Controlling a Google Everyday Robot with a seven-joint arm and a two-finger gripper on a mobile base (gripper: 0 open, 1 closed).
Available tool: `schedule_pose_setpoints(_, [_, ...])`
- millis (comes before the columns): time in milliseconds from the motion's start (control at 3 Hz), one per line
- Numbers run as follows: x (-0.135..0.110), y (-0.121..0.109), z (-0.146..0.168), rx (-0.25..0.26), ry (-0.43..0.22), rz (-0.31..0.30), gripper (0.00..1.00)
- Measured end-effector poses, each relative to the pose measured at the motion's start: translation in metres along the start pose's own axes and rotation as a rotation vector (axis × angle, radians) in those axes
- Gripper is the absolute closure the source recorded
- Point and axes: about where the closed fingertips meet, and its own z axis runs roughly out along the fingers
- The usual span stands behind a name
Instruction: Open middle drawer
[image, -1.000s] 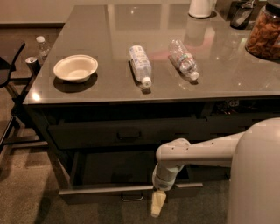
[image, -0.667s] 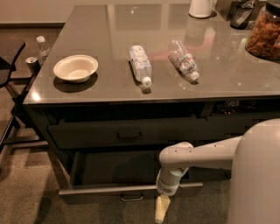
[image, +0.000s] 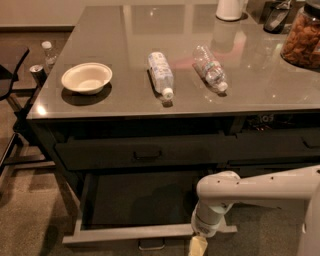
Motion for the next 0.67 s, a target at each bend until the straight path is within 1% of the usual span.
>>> schedule_pose_setpoints(333, [0.0147,0.0190,-0.0137,0.007,-0.011,0.039,0.00])
schedule_pose_setpoints(667, [0.0175,0.0213,-0.0162,0.009,-0.012,0.045,0.00])
